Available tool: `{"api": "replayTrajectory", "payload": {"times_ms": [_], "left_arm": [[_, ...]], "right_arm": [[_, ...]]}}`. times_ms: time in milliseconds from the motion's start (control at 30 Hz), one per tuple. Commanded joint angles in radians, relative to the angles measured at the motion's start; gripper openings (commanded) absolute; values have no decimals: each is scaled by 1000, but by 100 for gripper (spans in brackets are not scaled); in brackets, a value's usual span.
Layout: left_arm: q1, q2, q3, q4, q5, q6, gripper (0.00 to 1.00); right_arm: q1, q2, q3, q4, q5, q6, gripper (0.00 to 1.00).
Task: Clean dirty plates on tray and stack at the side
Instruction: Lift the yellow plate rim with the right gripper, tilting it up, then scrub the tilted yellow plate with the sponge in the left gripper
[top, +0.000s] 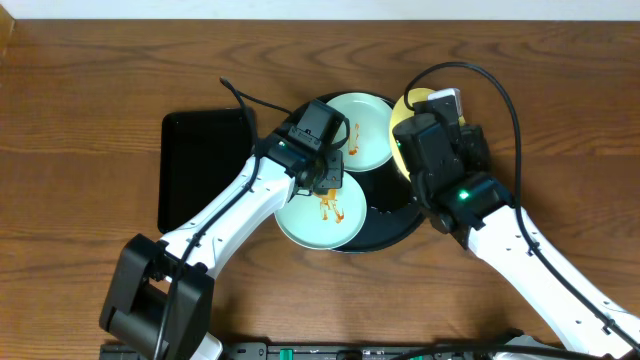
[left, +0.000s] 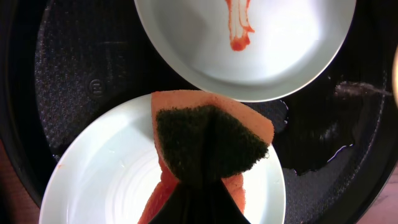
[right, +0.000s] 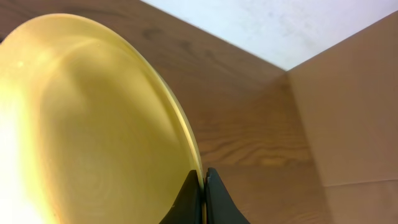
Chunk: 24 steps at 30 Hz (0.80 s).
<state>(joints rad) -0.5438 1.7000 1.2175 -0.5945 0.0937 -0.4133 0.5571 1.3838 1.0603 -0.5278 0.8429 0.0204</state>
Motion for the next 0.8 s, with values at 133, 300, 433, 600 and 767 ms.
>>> {"api": "replayTrajectory", "payload": {"times_ms": [133,300,433,600,767], "left_arm": [[4,-4,-3,0,-16,17,7],[4,-4,-3,9,5,17,7],[4,-4,-3,76,186,28,8],[-19,-3,-3,241,426,5,7],[-94,25,-3,324,384,-122,7]], "right_arm": [[-52,14,12,-192,-224,383,1],[-106,49,-33,-236,-446,478,1],[-113,87,-69,-250,-488,527,1],[-113,126,-99,-239,-488,548,1],[-113,141,-100,-235,-484,549,1]]}}
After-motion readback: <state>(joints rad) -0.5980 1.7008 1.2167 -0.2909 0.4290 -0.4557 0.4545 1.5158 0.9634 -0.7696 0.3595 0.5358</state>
